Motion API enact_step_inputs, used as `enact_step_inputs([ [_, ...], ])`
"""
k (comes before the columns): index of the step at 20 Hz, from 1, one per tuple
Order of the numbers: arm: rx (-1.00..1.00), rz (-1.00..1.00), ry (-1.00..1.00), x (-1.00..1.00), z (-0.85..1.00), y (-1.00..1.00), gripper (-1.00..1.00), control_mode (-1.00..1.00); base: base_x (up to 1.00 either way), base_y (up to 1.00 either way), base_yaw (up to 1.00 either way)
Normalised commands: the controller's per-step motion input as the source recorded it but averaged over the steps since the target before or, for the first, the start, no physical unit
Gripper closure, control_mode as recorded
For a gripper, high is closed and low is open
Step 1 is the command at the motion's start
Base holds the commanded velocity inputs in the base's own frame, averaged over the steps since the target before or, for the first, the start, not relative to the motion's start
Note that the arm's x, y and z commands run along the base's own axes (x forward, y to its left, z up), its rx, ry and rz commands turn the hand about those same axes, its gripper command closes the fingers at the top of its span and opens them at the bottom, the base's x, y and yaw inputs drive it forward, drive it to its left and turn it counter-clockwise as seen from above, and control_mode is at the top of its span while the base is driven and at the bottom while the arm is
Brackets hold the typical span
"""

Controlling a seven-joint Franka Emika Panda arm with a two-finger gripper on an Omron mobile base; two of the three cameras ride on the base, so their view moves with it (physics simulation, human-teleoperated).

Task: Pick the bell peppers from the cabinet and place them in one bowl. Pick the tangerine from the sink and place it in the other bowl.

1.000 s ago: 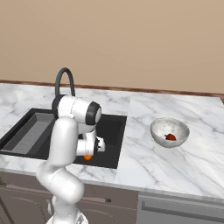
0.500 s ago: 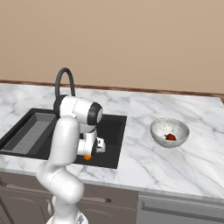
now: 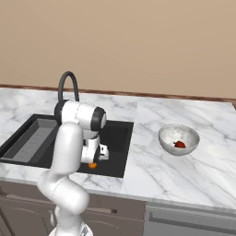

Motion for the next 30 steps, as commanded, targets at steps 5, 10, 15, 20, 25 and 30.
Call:
enact_step_inputs([
  [5, 0.00, 0.00, 0.00, -0.10, 0.00, 0.11, -1.00, -1.00, 0.00, 0.00, 0.00],
  [10, 0.00, 0.00, 0.00, -0.08, -0.17, 0.06, -1.00, -1.00, 0.00, 0.00, 0.00],
  [15, 0.00, 0.00, 0.00, 0.00, -0.17, 0.04, -1.00, -1.00, 0.00, 0.00, 0.00],
  [20, 0.00, 0.00, 0.00, 0.00, -0.06, 0.03, -1.00, -1.00, 0.00, 0.00, 0.00],
  [25, 0.00, 0.00, 0.00, 0.00, -0.01, 0.04, -1.00, -1.00, 0.00, 0.00, 0.00],
  [30, 0.00, 0.00, 0.00, 0.04, -0.06, 0.05, -1.00, -1.00, 0.00, 0.00, 0.00],
])
